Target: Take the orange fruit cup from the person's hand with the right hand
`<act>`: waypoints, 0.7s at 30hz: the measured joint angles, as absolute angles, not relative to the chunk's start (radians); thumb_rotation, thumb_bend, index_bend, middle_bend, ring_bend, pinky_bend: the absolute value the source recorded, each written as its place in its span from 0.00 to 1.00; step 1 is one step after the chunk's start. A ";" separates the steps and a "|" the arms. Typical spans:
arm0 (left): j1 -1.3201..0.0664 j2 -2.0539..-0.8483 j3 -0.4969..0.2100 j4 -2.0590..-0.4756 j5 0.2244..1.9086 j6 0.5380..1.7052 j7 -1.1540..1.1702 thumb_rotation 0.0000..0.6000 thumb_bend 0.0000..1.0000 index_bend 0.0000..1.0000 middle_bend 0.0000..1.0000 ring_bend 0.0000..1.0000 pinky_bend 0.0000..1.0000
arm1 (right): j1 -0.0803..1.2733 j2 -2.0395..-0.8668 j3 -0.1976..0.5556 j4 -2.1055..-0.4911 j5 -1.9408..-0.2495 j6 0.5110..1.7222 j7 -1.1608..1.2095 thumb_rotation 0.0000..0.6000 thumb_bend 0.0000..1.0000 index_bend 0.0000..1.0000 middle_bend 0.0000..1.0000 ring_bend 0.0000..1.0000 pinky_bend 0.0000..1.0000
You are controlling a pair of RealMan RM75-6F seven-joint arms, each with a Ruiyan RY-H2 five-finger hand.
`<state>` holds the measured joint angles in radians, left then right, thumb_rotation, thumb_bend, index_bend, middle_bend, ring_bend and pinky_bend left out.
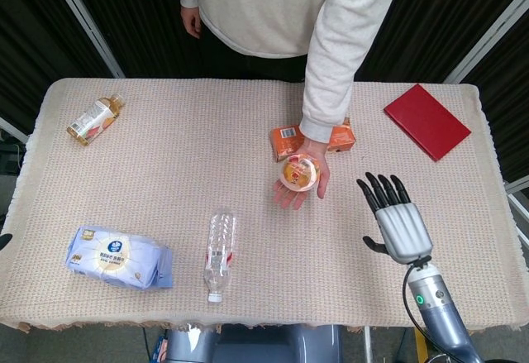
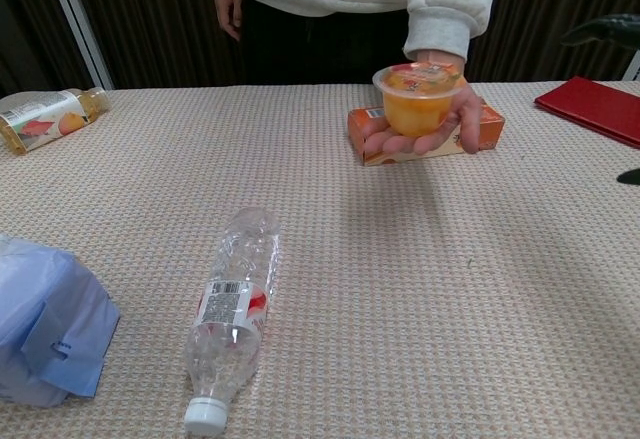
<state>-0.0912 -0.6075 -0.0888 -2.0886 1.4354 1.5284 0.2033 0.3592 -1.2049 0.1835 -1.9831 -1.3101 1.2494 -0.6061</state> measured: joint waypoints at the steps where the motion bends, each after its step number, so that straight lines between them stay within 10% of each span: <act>1: -0.091 -0.607 -0.089 -2.088 1.435 1.527 0.203 1.00 0.00 0.00 0.00 0.00 0.00 | 0.382 -1.206 0.202 -1.999 -1.281 1.235 -0.635 1.00 0.11 0.05 0.00 0.00 0.00; 21: -0.093 -0.597 -0.089 -2.079 1.431 1.517 0.165 1.00 0.00 0.00 0.00 0.00 0.00 | 0.873 -1.426 0.431 -2.006 -0.576 1.222 -1.069 1.00 0.19 0.15 0.08 0.00 0.08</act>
